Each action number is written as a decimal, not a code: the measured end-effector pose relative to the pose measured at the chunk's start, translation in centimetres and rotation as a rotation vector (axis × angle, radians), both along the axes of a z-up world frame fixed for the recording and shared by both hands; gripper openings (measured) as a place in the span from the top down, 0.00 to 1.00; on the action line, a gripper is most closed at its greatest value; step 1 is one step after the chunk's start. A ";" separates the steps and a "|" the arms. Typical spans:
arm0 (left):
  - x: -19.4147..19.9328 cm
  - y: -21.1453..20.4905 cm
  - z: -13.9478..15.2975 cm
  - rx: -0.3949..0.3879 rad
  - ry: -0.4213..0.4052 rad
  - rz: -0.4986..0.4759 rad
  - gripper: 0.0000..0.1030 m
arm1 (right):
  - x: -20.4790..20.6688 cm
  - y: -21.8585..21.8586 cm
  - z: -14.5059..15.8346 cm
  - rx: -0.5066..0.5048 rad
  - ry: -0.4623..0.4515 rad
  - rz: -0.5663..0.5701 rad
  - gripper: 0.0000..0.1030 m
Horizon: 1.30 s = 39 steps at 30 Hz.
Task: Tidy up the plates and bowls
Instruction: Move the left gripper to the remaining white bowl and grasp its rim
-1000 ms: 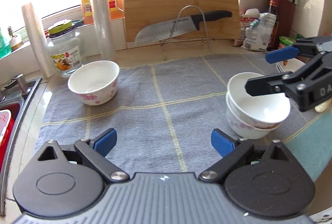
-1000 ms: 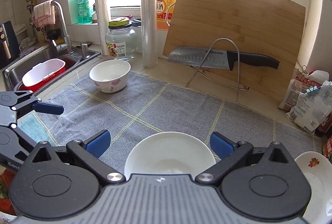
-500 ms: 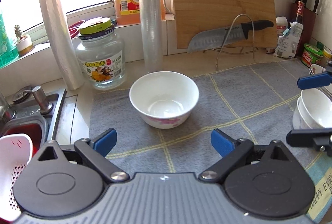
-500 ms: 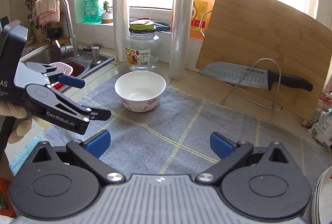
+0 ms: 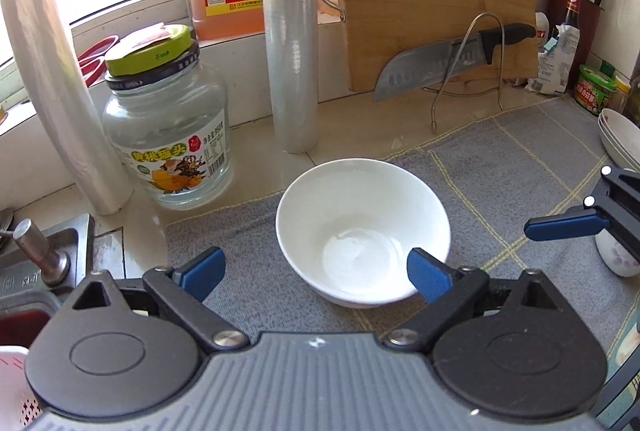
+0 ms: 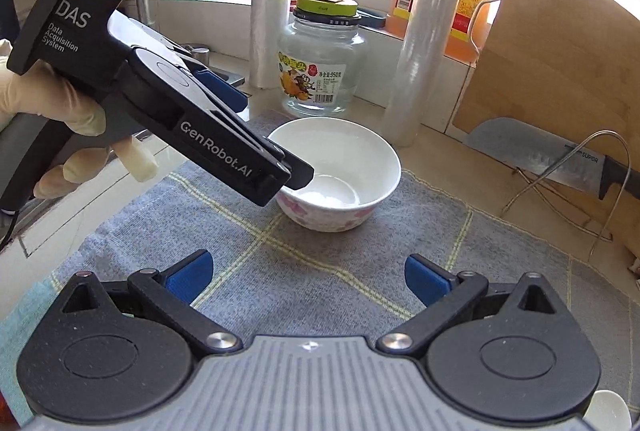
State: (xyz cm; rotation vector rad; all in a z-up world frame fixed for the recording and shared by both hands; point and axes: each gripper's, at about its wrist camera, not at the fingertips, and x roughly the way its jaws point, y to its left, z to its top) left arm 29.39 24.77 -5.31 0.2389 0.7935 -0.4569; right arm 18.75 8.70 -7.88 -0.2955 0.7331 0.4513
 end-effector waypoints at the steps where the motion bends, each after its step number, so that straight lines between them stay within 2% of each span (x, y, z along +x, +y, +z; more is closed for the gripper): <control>1: 0.5 -0.1 -0.1 -0.001 0.003 -0.011 0.06 | 0.4 0.1 0.0 0.000 -0.007 -0.006 0.00; 11: 3.2 -0.7 -0.9 -0.035 0.029 -0.087 0.09 | 3.9 -0.2 -1.1 0.030 0.028 -0.060 0.00; 19: 4.2 -0.9 -1.4 -0.072 0.063 -0.136 0.28 | 4.9 0.4 -1.7 0.020 0.040 -0.039 0.02; 26: 4.7 -1.2 -1.7 -0.075 0.076 -0.163 0.32 | 6.1 0.6 -2.1 0.037 0.072 -0.026 0.10; 29: 4.8 -1.2 -1.9 -0.077 0.080 -0.171 0.33 | 6.3 0.8 -2.3 0.027 0.074 -0.013 0.16; 39: 5.0 -1.5 -2.1 -0.085 0.093 -0.195 0.34 | 6.3 1.2 -2.0 0.013 0.051 0.005 0.17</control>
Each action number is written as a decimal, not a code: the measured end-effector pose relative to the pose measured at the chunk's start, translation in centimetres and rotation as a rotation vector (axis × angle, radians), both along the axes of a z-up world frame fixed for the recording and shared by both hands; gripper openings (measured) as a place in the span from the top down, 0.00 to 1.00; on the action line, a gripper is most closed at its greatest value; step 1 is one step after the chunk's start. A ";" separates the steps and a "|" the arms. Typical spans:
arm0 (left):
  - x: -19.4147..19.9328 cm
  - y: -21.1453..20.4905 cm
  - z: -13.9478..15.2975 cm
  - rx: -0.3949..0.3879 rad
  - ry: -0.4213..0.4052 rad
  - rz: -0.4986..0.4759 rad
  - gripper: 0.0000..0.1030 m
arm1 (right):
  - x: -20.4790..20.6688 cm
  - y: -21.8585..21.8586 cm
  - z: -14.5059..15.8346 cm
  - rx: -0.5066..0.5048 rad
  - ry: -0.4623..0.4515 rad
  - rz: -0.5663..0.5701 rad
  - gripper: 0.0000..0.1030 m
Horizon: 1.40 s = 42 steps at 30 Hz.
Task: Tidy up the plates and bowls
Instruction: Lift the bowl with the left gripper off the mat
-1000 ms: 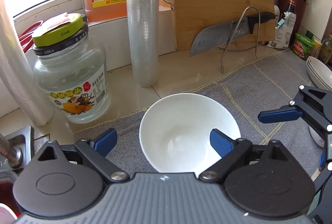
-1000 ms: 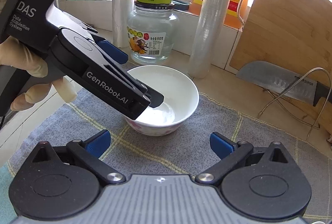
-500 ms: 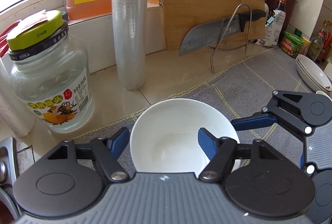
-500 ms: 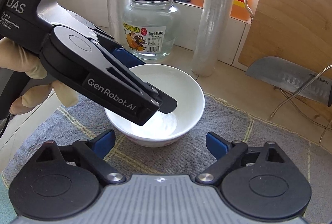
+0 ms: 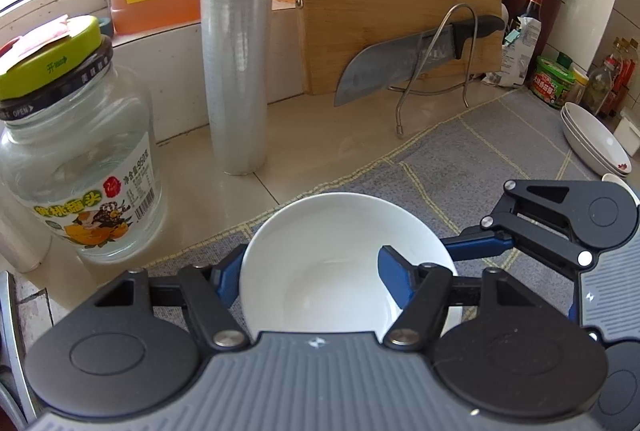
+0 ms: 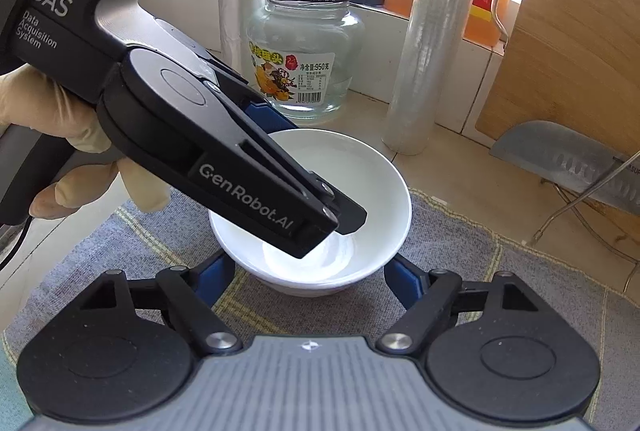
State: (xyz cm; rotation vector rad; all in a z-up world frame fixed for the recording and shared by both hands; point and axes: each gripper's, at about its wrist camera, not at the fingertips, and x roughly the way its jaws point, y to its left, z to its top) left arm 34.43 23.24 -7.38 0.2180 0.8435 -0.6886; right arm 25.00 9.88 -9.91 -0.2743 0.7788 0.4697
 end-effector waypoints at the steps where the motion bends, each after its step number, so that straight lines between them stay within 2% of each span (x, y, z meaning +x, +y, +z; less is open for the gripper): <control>1: 0.0 0.0 0.0 0.001 0.000 -0.001 0.34 | 0.0 0.0 0.0 -0.002 0.000 -0.002 0.17; 11: -0.3 0.0 0.0 -0.004 0.003 -0.003 0.34 | -0.2 0.0 0.2 -0.008 0.009 -0.002 0.18; 26: -2.8 -0.4 2.0 0.011 0.009 -0.053 0.34 | -2.8 -0.8 1.9 -0.034 0.002 0.042 0.18; 42: -6.9 -3.6 4.1 0.043 -0.003 -0.063 0.34 | -6.0 -4.6 4.3 -0.018 -0.003 0.090 0.18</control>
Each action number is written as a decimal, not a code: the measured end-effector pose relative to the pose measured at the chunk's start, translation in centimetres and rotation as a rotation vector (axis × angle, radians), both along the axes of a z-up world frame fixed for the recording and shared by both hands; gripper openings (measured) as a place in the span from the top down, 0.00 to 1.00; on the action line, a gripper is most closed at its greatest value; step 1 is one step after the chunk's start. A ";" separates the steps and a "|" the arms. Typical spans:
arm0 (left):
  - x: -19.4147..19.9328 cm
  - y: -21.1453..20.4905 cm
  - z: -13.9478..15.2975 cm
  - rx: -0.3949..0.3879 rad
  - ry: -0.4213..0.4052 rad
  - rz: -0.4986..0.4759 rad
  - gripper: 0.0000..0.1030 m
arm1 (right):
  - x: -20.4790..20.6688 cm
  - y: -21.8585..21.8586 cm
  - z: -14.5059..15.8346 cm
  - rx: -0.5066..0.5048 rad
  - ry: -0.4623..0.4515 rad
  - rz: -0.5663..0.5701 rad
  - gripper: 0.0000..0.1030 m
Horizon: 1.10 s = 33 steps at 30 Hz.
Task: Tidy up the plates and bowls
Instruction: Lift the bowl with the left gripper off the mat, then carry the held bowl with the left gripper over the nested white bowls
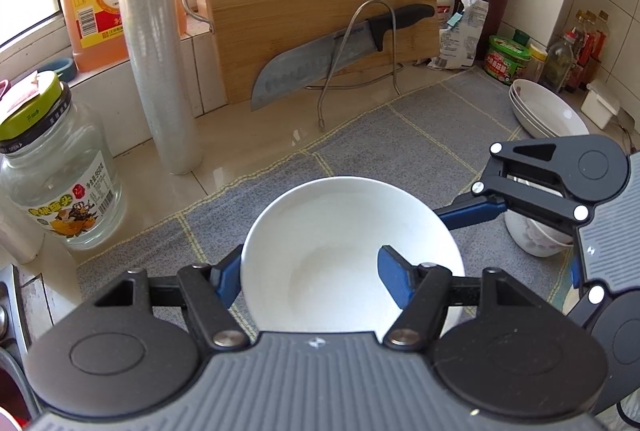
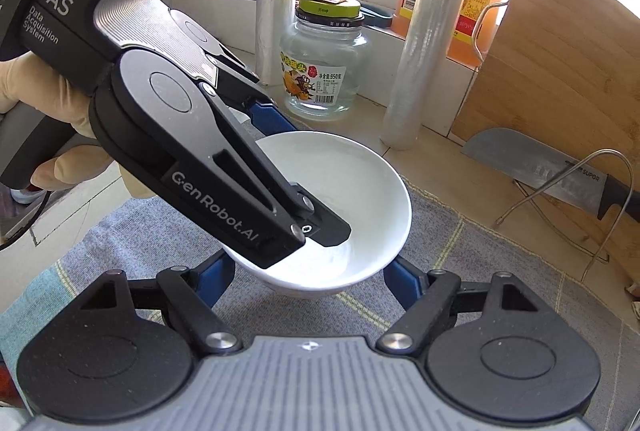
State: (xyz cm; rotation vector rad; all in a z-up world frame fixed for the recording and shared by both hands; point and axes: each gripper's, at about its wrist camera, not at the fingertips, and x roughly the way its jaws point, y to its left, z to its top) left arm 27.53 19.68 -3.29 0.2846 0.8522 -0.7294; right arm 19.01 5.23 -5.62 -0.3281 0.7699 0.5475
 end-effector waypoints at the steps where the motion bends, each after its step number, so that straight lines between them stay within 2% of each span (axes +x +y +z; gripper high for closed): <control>1: -0.3 -0.3 0.1 -0.001 -0.001 0.000 0.34 | -0.3 -0.3 0.2 -0.001 -0.004 0.004 0.18; 15: -3.3 -5.3 2.0 0.018 -0.030 -0.068 0.34 | -2.9 -5.6 1.6 0.034 0.001 -0.027 0.18; 19: -3.7 -7.0 2.4 0.020 -0.040 -0.096 0.34 | -3.5 -7.3 2.2 0.057 0.003 -0.063 0.18; 33: -4.9 -12.3 2.9 0.020 -0.057 -0.223 0.34 | -5.9 -12.0 3.1 0.043 -0.017 -0.167 0.18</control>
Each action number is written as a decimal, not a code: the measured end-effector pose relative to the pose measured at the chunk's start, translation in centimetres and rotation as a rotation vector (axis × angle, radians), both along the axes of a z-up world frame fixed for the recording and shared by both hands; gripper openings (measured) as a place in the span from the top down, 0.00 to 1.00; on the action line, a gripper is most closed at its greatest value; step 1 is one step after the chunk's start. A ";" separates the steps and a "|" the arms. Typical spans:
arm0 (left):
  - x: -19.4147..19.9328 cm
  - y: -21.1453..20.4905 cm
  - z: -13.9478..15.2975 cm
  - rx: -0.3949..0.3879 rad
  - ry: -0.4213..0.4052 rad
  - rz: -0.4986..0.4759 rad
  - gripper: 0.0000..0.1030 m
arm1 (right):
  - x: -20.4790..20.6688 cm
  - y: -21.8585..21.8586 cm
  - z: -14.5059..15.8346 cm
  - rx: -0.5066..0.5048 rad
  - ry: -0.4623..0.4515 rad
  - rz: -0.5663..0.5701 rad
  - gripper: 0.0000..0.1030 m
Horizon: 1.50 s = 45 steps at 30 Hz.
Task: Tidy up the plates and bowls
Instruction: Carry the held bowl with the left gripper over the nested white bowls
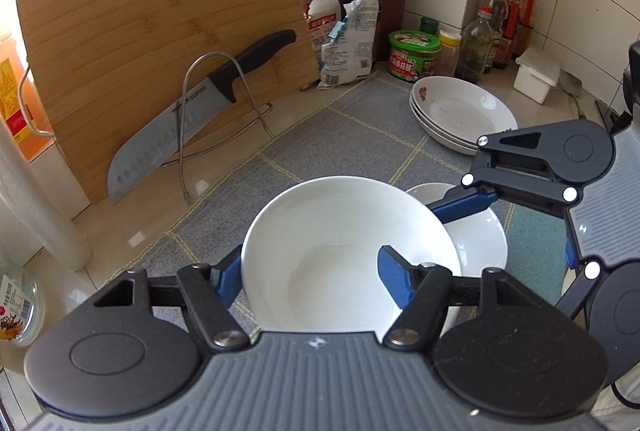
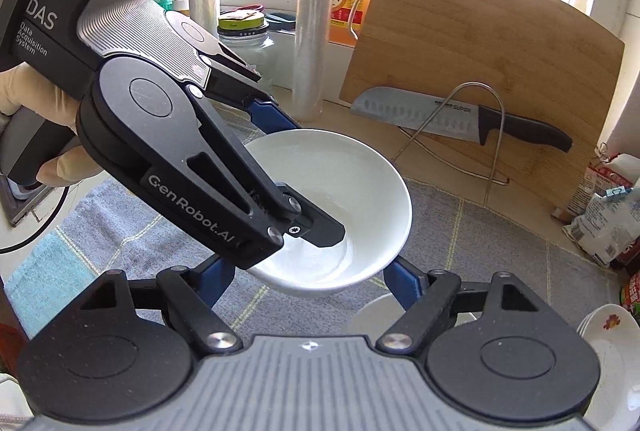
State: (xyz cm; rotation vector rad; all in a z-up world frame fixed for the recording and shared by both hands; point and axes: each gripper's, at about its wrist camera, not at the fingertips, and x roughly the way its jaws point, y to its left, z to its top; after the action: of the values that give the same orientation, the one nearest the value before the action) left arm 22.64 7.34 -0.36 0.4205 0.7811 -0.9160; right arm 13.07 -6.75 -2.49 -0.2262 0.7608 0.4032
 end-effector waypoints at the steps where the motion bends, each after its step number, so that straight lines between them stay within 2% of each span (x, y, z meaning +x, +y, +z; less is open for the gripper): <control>1: -0.1 -0.4 0.0 -0.002 0.000 -0.010 0.34 | -0.2 -0.3 0.1 -0.001 -0.002 -0.008 0.18; 11: -1.5 -4.4 0.3 -0.012 -0.010 -0.114 0.34 | -2.6 -4.0 0.7 -0.009 -0.013 -0.108 0.18; 19: -2.3 -7.4 -0.7 0.002 0.012 -0.171 0.34 | -3.8 -6.3 0.1 -0.009 0.004 -0.166 0.18; 45: -2.9 -9.1 -3.4 0.059 0.053 -0.196 0.33 | -4.1 -7.6 -2.0 0.031 0.075 -0.181 0.18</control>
State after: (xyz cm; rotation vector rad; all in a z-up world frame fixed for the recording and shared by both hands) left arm 19.76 -1.74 -3.73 0.5331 0.8274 -1.0920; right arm 8.99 -14.33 -4.46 -0.1120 0.8403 0.2528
